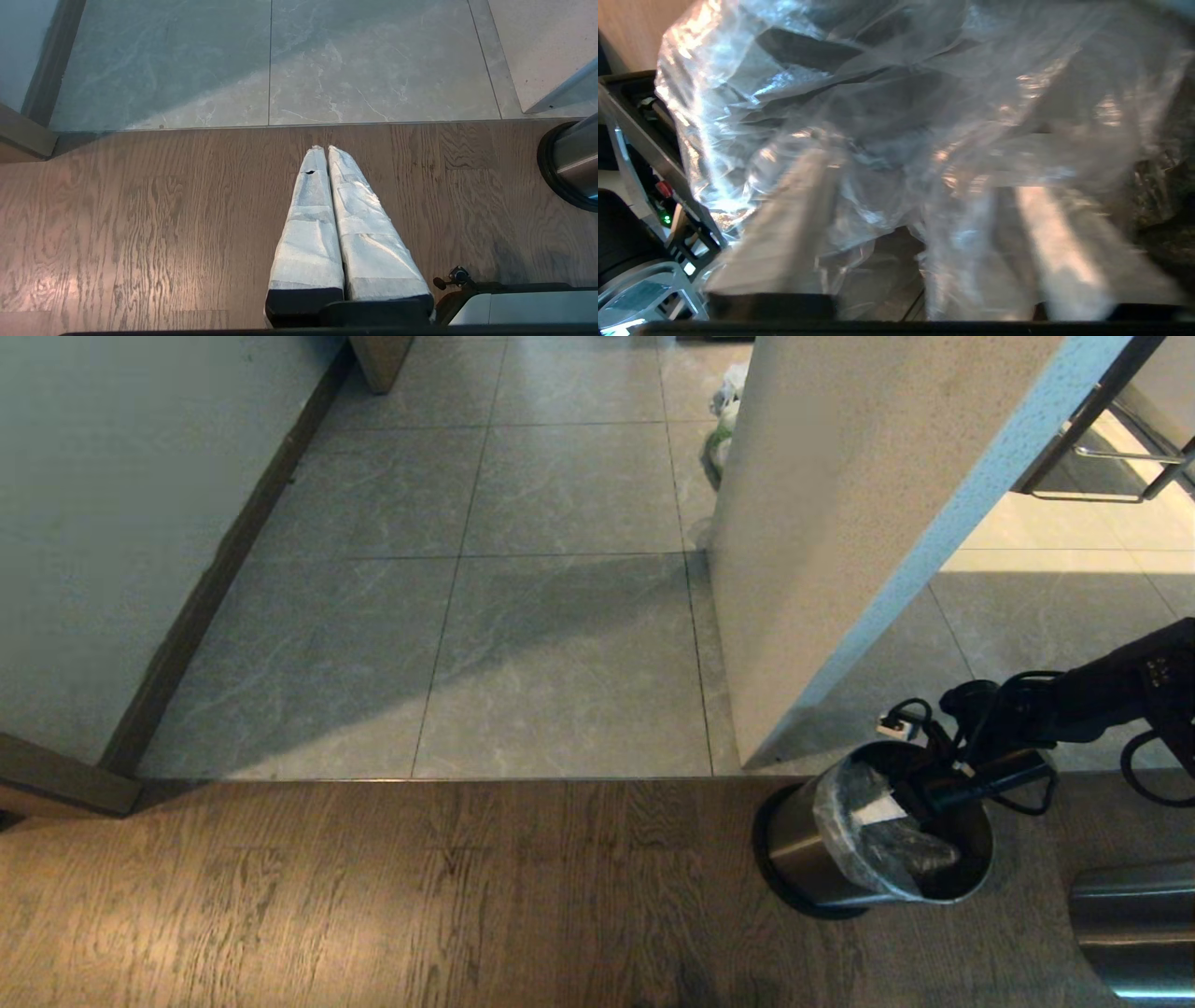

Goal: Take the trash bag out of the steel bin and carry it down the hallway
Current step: Pick up the trash bag

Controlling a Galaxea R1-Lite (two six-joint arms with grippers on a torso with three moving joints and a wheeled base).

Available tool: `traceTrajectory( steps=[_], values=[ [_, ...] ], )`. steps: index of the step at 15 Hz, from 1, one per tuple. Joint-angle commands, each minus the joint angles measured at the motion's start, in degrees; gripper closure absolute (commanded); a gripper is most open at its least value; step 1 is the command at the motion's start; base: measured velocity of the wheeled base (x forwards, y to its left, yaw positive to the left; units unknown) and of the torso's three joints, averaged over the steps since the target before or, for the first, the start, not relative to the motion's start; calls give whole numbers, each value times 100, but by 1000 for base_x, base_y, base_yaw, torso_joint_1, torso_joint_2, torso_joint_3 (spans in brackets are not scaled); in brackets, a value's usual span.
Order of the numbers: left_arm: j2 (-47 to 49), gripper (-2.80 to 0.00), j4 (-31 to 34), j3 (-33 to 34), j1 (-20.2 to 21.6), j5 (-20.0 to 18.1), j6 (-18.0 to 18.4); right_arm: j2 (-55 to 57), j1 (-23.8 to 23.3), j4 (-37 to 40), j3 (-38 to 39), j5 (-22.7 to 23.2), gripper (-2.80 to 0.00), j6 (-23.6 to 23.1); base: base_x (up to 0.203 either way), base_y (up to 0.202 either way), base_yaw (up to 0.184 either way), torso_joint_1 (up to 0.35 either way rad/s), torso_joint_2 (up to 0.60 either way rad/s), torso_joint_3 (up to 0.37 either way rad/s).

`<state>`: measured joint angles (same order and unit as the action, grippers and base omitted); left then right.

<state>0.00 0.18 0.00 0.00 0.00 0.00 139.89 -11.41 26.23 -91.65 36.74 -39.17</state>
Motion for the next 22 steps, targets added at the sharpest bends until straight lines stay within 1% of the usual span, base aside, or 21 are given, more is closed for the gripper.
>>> traceTrajectory(
  steps=[1, 9, 12, 15, 22],
  values=[
    [0, 0, -1, 0, 0, 9, 0, 12, -1, 13, -28, 26, 0, -21, 0, 0, 0, 0, 0, 0],
    [0, 0, -1, 0, 0, 9, 0, -287, -2, 31, 106, 0, 0, 53, 0, 0, 0, 0, 0, 0],
    [0, 0, -1, 0, 0, 0, 0, -585, -3, 64, 250, 0, 0, 301, 0, 0, 0, 0, 0, 0],
    [0, 0, -1, 0, 0, 0, 0, -1203, -85, 82, 595, 8, 0, 387, 0, 0, 0, 0, 0, 0],
    [0, 0, -1, 0, 0, 0, 0, -2814, -497, 82, 1792, 12, 0, 477, 0, 0, 0, 0, 0, 0]
  ],
)
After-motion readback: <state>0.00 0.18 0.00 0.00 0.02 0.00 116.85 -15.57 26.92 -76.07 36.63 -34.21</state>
